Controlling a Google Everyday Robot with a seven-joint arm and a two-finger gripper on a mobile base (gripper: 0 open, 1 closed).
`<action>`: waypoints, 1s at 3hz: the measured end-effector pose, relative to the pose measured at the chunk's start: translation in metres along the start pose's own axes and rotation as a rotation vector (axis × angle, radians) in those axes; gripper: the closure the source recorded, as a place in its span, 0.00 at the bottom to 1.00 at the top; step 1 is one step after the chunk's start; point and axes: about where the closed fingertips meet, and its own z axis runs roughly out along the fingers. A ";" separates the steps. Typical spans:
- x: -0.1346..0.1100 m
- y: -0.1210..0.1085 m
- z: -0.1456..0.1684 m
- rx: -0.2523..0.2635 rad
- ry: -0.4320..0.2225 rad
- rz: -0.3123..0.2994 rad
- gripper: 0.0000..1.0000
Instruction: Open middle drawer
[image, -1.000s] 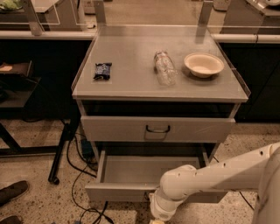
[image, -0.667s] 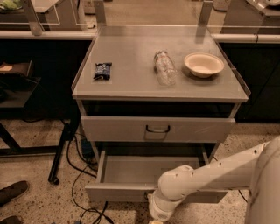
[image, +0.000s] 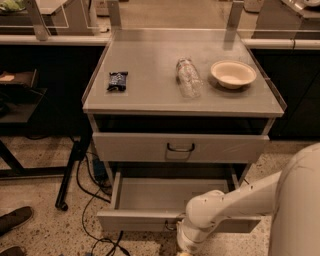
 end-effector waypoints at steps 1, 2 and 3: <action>0.011 0.010 0.001 -0.012 0.017 0.013 0.00; 0.010 0.011 -0.002 -0.013 0.017 0.013 0.00; 0.021 0.055 -0.023 -0.037 0.003 0.065 0.00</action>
Offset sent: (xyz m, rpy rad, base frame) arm -0.1040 -0.0620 0.0239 -0.0388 0.1073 -0.1010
